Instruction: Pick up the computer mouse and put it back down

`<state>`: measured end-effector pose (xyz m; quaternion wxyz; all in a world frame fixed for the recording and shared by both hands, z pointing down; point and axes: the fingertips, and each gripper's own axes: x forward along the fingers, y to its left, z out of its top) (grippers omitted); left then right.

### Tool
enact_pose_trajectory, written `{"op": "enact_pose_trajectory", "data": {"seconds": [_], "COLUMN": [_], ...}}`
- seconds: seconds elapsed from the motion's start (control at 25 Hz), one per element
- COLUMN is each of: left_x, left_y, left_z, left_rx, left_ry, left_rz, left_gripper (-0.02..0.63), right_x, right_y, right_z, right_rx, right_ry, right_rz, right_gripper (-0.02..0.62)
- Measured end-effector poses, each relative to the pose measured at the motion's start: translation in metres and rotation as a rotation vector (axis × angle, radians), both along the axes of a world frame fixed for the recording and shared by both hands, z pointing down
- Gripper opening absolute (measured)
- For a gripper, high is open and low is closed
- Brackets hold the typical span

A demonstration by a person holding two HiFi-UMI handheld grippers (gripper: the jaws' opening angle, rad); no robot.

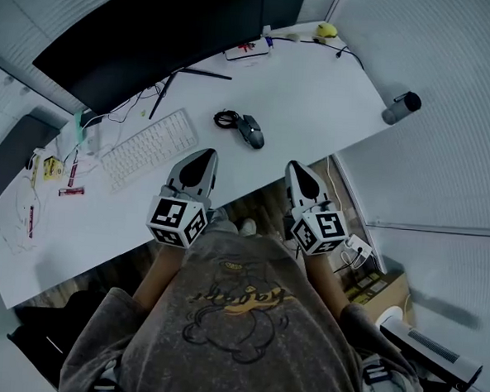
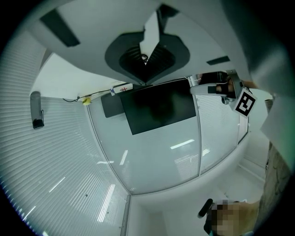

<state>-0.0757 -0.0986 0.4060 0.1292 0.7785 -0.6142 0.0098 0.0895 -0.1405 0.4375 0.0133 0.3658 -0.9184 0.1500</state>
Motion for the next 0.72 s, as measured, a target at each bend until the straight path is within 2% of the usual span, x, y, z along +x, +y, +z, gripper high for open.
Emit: {"op": "enact_pose_trajectory", "data": {"seconds": [0.48, 0.72], "left_x": [-0.023, -0.025], "left_y": [-0.018, -0.025], "left_z": [0.003, 0.004], "left_rx": [-0.003, -0.001], "left_ry": [-0.001, 0.006], "left_rz": [0.046, 0.058], "left_gripper": [0.02, 0.02], "right_x": [-0.03, -0.034], "right_y": [-0.014, -0.017], "right_z": [0.0, 0.0], "right_rx": [0.014, 0.009], "right_ry": [-0.003, -0.009], "right_rz": [0.039, 0.026], "right_gripper": [0.008, 0.088]}}
